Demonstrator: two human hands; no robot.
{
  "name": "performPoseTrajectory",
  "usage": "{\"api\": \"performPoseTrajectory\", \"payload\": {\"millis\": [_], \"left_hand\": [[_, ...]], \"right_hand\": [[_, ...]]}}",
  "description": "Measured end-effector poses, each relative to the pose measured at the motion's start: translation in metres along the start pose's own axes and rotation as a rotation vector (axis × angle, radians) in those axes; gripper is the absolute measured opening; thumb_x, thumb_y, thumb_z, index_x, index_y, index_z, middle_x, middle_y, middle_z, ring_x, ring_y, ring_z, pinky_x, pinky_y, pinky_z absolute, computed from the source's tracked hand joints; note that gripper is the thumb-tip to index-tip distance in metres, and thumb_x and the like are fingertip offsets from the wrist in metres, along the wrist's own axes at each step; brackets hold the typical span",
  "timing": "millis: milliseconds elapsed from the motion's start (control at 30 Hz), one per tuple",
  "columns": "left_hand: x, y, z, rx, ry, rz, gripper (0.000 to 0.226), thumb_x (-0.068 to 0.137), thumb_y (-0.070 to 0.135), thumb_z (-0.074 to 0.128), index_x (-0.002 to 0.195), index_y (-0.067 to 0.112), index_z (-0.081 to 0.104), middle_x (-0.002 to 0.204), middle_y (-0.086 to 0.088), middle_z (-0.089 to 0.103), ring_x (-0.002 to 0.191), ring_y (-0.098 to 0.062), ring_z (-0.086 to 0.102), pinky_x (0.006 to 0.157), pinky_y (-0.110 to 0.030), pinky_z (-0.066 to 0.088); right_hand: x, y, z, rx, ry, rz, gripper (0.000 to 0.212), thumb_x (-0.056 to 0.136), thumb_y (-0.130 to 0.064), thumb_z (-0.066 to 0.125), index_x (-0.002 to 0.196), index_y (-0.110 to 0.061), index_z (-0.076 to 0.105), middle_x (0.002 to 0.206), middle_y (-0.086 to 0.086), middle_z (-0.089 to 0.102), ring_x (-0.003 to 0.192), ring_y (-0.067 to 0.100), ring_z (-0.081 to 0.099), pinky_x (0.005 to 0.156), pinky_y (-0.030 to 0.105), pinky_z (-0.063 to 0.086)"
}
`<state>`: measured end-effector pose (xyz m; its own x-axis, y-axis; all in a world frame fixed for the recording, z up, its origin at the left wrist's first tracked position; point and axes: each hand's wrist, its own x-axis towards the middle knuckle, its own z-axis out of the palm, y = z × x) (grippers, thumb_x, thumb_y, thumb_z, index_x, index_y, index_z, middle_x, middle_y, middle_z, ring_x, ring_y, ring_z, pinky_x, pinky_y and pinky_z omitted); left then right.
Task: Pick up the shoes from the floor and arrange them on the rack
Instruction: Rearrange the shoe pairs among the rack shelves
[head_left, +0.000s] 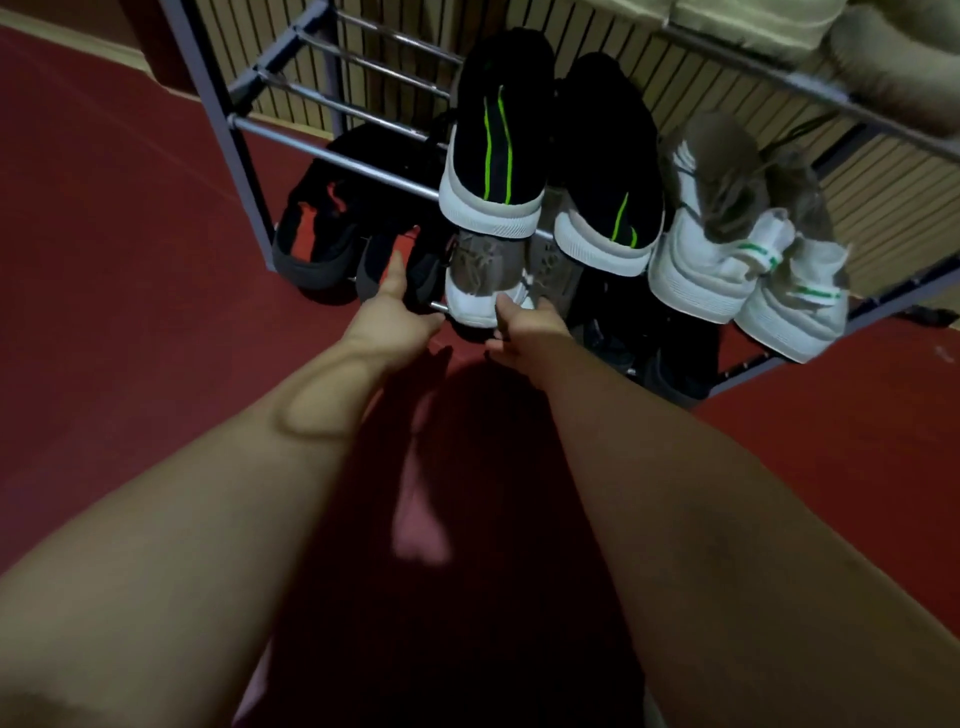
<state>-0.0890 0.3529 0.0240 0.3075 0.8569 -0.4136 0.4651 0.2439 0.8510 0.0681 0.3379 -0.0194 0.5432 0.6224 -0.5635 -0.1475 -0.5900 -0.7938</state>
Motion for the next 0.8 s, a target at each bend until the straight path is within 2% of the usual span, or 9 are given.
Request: {"api": "performPoseTrajectory", "payload": {"millis": [133,267,333,433,500,567,667,733,800], "left_hand": [[0.003,-0.006,0.01,-0.039,0.077,-0.002,0.082,0.089,0.016,0.059,0.151,0.029,0.006,0.133,-0.001,0.054,0.11,-0.013,0.055,0.094,-0.024,0.042],[-0.003,-0.008,0.015,-0.138,0.134,-0.011,0.077,0.09,0.016,0.057,0.151,0.029,0.012,0.118,0.007,0.055,0.09,-0.005,0.056,0.074,-0.013,0.043],[-0.005,-0.011,0.016,-0.169,0.155,-0.008,0.075,0.09,0.016,0.057,0.15,0.029,0.014,0.114,0.008,0.054,0.088,-0.005,0.056,0.069,-0.01,0.043],[-0.007,-0.018,0.015,-0.22,0.167,-0.024,0.073,0.09,0.015,0.058,0.15,0.025,0.017,0.121,0.0,0.057,0.104,-0.012,0.057,0.09,-0.02,0.043],[-0.009,-0.021,0.014,-0.255,0.154,-0.049,0.073,0.089,0.016,0.06,0.149,0.024,0.02,0.128,-0.007,0.058,0.115,-0.017,0.056,0.103,-0.03,0.042],[-0.011,-0.024,0.014,-0.262,0.122,-0.072,0.071,0.088,0.02,0.062,0.148,0.025,0.024,0.127,-0.01,0.059,0.113,-0.021,0.058,0.103,-0.037,0.044],[-0.016,-0.024,0.016,-0.268,0.073,-0.081,0.068,0.089,0.028,0.062,0.147,0.026,0.028,0.124,-0.016,0.06,0.101,-0.021,0.061,0.095,-0.035,0.046],[-0.017,-0.026,0.016,-0.274,0.066,-0.068,0.068,0.089,0.031,0.061,0.147,0.026,0.027,0.127,-0.02,0.057,0.101,-0.022,0.061,0.094,-0.034,0.045],[-0.017,-0.027,0.017,-0.287,0.067,-0.049,0.069,0.088,0.035,0.062,0.147,0.027,0.027,0.131,-0.019,0.055,0.112,-0.026,0.059,0.099,-0.038,0.047]], "right_hand": [[0.005,-0.005,0.0,-0.017,-0.088,-0.027,0.056,0.092,-0.024,0.057,0.14,-0.008,0.033,0.123,0.018,0.056,0.088,0.026,0.059,0.071,0.038,0.054],[-0.003,-0.006,-0.003,0.042,-0.071,-0.059,0.046,0.092,-0.017,0.056,0.132,0.0,0.041,0.089,0.01,0.057,0.062,0.016,0.056,0.061,0.03,0.05],[-0.01,-0.006,-0.006,0.133,-0.082,-0.014,0.039,0.093,-0.016,0.055,0.128,-0.001,0.048,0.085,0.006,0.058,0.068,0.017,0.058,0.067,0.031,0.051],[-0.02,-0.009,-0.02,0.405,-0.126,0.017,0.014,0.096,-0.011,0.051,0.108,-0.003,0.053,0.087,0.009,0.06,0.08,0.02,0.06,0.086,0.037,0.051],[-0.026,-0.006,-0.035,0.543,-0.189,-0.033,0.019,0.095,-0.007,0.051,0.108,0.007,0.051,0.09,0.017,0.06,0.08,0.025,0.062,0.093,0.043,0.049],[-0.039,0.001,-0.048,0.502,-0.23,-0.108,0.045,0.089,-0.008,0.054,0.126,0.013,0.042,0.098,0.023,0.06,0.076,0.026,0.064,0.083,0.036,0.053],[-0.055,0.014,-0.065,0.4,-0.306,-0.169,0.054,0.085,-0.012,0.051,0.137,-0.002,0.043,0.132,0.015,0.055,0.116,0.029,0.058,0.092,0.035,0.053],[-0.065,0.022,-0.078,0.41,-0.357,-0.205,0.049,0.09,-0.007,0.044,0.138,-0.009,0.044,0.134,0.008,0.055,0.12,0.022,0.055,0.086,0.029,0.054],[-0.077,0.031,-0.093,0.436,-0.373,-0.179,0.047,0.088,-0.007,0.043,0.135,-0.012,0.047,0.125,0.002,0.061,0.112,0.017,0.059,0.078,0.025,0.055]]}}
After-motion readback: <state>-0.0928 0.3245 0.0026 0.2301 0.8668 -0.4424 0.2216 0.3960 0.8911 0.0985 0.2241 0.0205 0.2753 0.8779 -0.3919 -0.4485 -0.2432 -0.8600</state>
